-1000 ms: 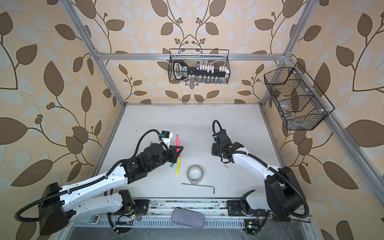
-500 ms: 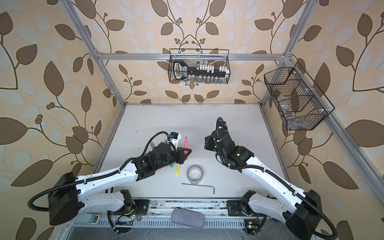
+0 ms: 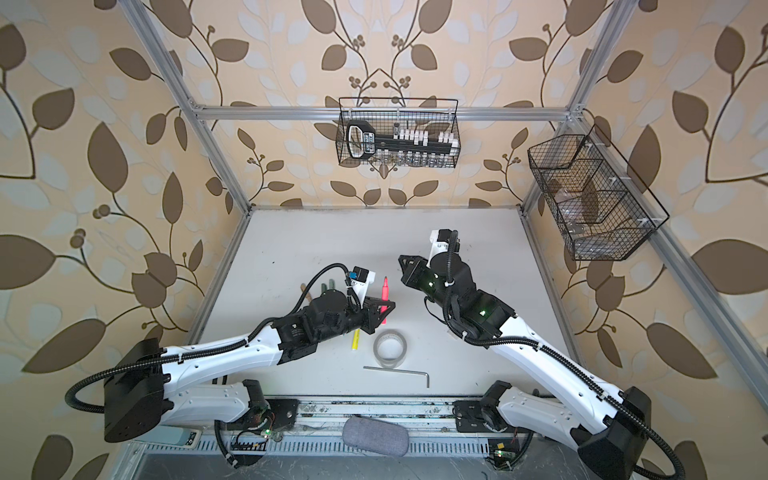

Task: Insert the pens into the pen caps
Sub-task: 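Align the clear cap above the highlighter tip with the right gripper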

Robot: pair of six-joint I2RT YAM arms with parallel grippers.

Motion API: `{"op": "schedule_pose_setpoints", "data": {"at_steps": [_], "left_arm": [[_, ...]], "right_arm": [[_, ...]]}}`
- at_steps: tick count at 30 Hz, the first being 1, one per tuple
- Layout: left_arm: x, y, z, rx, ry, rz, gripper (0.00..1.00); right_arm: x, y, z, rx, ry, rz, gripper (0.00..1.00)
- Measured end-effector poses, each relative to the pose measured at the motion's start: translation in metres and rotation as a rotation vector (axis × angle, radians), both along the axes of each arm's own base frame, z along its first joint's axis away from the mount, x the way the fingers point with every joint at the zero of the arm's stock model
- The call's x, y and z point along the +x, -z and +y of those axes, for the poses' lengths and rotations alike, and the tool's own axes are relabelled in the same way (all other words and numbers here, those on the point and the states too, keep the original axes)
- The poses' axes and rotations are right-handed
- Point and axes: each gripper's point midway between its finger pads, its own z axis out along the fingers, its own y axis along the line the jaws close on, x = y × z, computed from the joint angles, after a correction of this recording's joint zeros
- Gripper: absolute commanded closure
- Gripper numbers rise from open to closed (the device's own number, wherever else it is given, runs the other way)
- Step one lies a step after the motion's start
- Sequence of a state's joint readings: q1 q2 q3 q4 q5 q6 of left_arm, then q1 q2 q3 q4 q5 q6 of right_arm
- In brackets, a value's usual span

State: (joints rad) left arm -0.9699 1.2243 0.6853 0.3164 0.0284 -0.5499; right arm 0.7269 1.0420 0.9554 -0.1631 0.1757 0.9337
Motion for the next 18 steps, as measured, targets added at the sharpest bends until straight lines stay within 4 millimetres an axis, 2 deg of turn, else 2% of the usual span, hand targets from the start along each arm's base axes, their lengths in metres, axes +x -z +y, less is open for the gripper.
{"op": "schedule_pose_setpoints", "data": {"at_steps": [6, 11, 18], "left_arm": [[-0.005, -0.007, -0.006, -0.012, 0.041, -0.042, 1.00], [-0.007, -0.008, -0.007, -0.004, 0.052, -0.056, 1.00], [-0.007, -0.008, -0.007, -0.001, 0.052, -0.064, 1.00]], "right_arm": [[-0.002, -0.007, 0.016, 0.049, -0.032, -0.016, 0.87], [-0.002, 0.002, 0.027, 0.040, -0.051, -0.002, 0.87], [-0.006, 0.009, 0.031, 0.025, -0.068, 0.007, 0.87]]}}
